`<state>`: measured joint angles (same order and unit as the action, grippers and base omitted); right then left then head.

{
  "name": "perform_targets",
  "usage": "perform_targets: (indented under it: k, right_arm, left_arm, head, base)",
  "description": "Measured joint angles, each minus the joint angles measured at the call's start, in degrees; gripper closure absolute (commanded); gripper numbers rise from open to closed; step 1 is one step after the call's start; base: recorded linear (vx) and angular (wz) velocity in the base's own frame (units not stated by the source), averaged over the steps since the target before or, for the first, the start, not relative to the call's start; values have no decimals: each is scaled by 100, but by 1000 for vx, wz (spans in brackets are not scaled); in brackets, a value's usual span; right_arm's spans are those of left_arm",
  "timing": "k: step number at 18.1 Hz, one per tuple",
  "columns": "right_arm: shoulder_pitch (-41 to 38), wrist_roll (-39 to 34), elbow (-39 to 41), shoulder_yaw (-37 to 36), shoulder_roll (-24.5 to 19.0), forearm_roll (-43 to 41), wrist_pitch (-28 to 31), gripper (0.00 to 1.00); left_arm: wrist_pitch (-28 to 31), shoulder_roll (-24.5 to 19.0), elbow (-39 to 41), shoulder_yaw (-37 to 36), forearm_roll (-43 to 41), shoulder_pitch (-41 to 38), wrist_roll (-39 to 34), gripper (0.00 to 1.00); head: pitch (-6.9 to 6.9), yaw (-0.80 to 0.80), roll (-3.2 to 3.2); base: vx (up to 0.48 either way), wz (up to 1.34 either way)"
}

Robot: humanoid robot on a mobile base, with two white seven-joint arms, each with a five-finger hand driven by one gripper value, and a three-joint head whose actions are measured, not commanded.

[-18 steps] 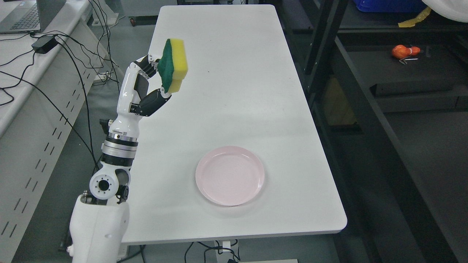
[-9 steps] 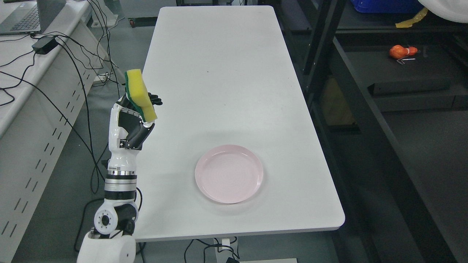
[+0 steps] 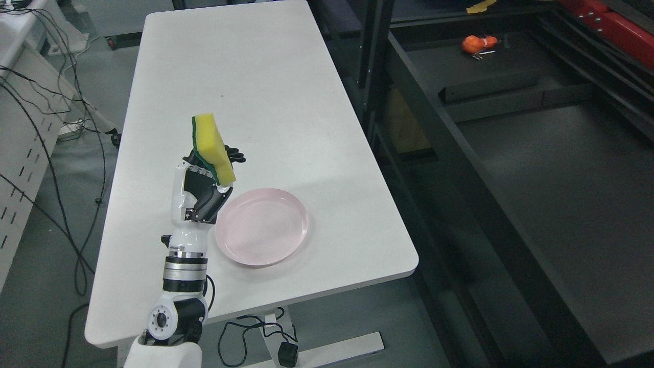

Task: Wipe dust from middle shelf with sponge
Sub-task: 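Turn toward the dark shelving unit holding the sponge raised in the left hand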

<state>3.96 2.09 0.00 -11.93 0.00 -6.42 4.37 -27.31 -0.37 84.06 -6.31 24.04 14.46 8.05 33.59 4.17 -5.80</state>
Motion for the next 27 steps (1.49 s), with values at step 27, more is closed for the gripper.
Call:
perform_targets:
  k: [27]
  right_arm:
    - [-1, 0, 0, 0, 0, 0, 0, 0]
  left_arm:
    - [11, 34, 4, -485, -106, -143, 134, 100]
  head:
    - [0, 0, 0]
  base:
    - [-169, -608]
